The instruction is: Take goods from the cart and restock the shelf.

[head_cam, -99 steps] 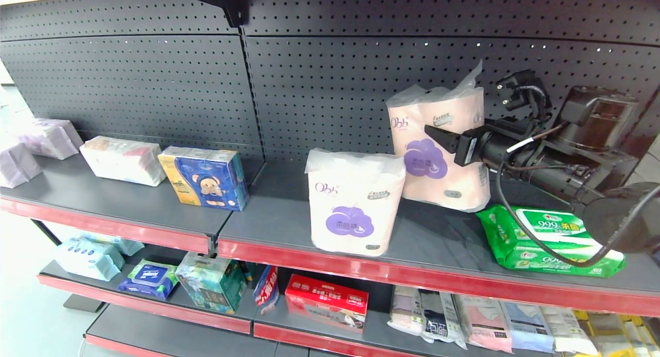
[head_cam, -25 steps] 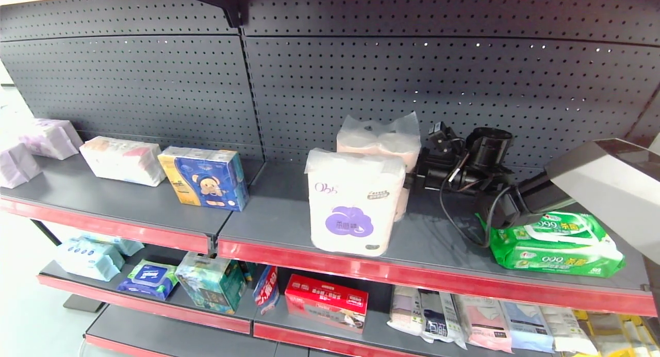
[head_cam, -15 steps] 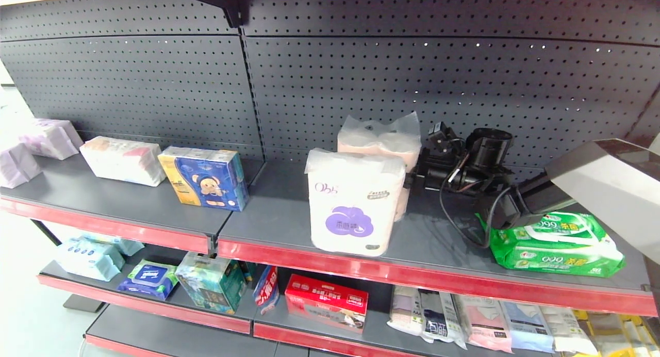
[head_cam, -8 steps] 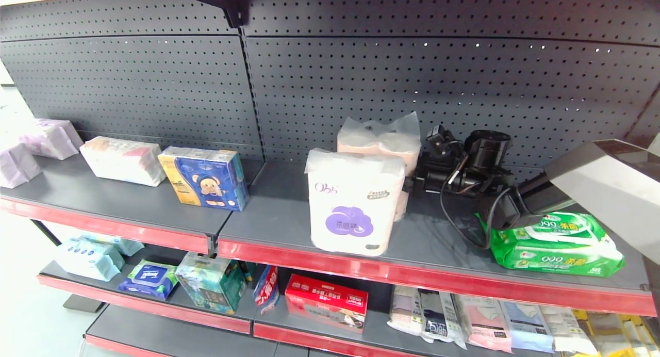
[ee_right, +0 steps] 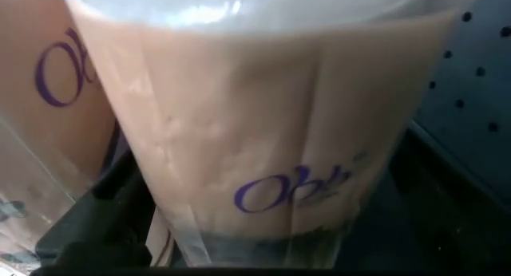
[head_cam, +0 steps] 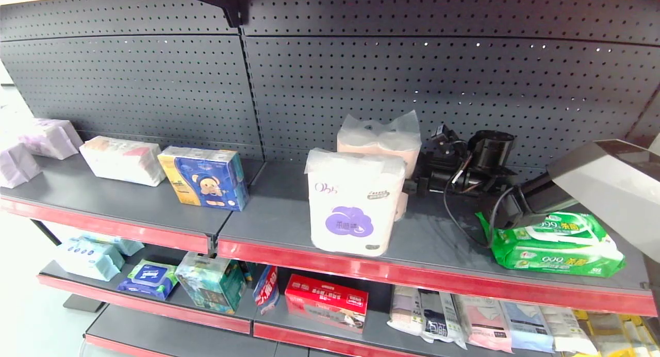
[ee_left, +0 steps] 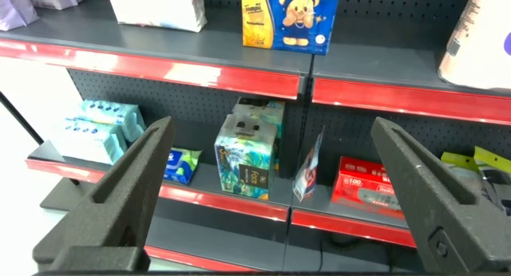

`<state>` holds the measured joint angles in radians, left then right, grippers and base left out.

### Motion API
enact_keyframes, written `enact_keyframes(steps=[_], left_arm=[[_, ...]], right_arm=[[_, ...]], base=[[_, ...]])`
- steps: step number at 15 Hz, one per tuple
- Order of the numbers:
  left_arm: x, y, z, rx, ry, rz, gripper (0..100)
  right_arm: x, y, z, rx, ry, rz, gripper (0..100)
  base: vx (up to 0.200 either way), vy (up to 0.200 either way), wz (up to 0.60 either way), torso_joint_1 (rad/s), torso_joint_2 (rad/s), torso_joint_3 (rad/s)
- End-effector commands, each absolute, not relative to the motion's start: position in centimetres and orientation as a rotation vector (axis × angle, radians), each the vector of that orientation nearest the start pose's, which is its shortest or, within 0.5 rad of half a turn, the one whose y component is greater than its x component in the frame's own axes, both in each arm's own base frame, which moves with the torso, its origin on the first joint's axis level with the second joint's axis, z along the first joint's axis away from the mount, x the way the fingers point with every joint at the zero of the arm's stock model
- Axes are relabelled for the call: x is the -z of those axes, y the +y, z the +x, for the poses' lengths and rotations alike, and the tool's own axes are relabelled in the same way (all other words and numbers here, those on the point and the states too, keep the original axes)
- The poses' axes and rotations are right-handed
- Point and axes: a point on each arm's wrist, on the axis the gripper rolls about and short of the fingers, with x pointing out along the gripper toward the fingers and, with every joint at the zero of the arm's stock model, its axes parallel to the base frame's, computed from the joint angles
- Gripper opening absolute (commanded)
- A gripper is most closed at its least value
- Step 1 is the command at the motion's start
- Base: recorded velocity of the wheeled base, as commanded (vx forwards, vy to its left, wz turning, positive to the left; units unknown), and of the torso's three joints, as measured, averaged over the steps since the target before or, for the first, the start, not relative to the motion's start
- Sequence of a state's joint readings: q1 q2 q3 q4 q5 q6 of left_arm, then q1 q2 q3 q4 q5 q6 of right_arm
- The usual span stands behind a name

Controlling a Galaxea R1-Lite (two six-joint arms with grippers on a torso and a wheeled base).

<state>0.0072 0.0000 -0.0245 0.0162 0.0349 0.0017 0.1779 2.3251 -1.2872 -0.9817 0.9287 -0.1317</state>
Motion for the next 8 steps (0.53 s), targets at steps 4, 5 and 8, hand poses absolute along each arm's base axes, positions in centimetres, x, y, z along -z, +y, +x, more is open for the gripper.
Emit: enact_keyframes(steps=[4,5,8], left_arm=[[-8.0,0.1,-2.4,-0.043,-0.006,0.001,100],[-8.0,0.1,-2.4,-0.044,-0.006,0.001,100],[-8.0,0.1,-2.4,-0.043,-0.006,0.001,100]], right_arm=[[-12.2,8.7,43.4,-1.089,-0.049,-0.107,100],[-12.3,8.4,43.2,-1.083,-0.047,-0.107,100],[-13.0,7.7,42.3,-1.074,-0.042,-0.105,100]], base=[[0.0,0.0,0.0,0.0,0.0,0.0],[0.0,0.0,0.0,0.0,0.0,0.0],[0.0,0.0,0.0,0.0,0.0,0.0]])
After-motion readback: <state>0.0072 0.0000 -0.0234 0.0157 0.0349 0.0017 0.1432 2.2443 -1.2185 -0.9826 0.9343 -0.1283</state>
